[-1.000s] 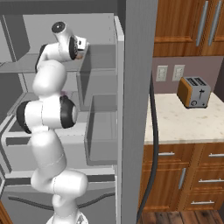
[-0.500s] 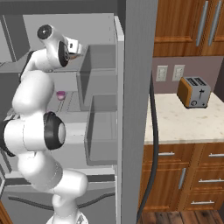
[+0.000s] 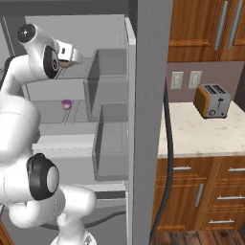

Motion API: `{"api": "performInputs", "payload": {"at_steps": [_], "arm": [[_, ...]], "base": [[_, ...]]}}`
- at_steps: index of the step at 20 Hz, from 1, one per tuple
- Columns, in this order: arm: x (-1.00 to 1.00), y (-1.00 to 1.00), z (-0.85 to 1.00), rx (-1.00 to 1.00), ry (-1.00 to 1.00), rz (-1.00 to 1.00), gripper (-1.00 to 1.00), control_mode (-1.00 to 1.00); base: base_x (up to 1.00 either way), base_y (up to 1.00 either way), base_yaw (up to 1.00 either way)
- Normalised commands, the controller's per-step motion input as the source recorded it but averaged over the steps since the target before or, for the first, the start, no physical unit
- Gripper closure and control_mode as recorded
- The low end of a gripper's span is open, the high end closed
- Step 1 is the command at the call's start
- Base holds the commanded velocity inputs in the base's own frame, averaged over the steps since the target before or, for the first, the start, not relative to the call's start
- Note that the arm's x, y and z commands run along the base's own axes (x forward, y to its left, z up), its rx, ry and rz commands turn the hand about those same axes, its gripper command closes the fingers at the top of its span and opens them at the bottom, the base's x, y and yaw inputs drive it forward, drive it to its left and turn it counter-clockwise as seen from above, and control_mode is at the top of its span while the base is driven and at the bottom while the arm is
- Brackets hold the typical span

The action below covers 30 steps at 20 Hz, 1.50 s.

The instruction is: Pick the peach and orange from the fridge and place them on the plate next to the blender to make a fruit smoothie.

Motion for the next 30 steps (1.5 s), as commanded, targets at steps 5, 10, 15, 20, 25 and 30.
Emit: {"api": "performInputs", "payload": {"at_steps": [5,10,15,20,25,30], "arm": [[-1.00,0.00,-0.44,-0.01,0.07,0.04,1.00,-1.00],[-1.00,0.00,-0.27,0.00,0.18,0.03,1.00,-1.00],[-1.00,0.19,-0.67,-0.01,0.31,0.05,1.00,-1.00],[-0.88,0.29,-0.90,-0.03,0.30,0.03,1.00,-1.00],[-0.08,0.00,-0.08,0.00,0.01,0.00,1.00,1.00],[0.00,0.00,0.00,0.00,0.00,0.00,1.00,1.00]], "base": [[0.00,0.00,0.00],[0.00,0.00,0.00],[0.00,0.00,0.00],[0.00,0.00,0.00],[-0.12,0.01,0.00],[-0.88,0.10,0.00]]}}
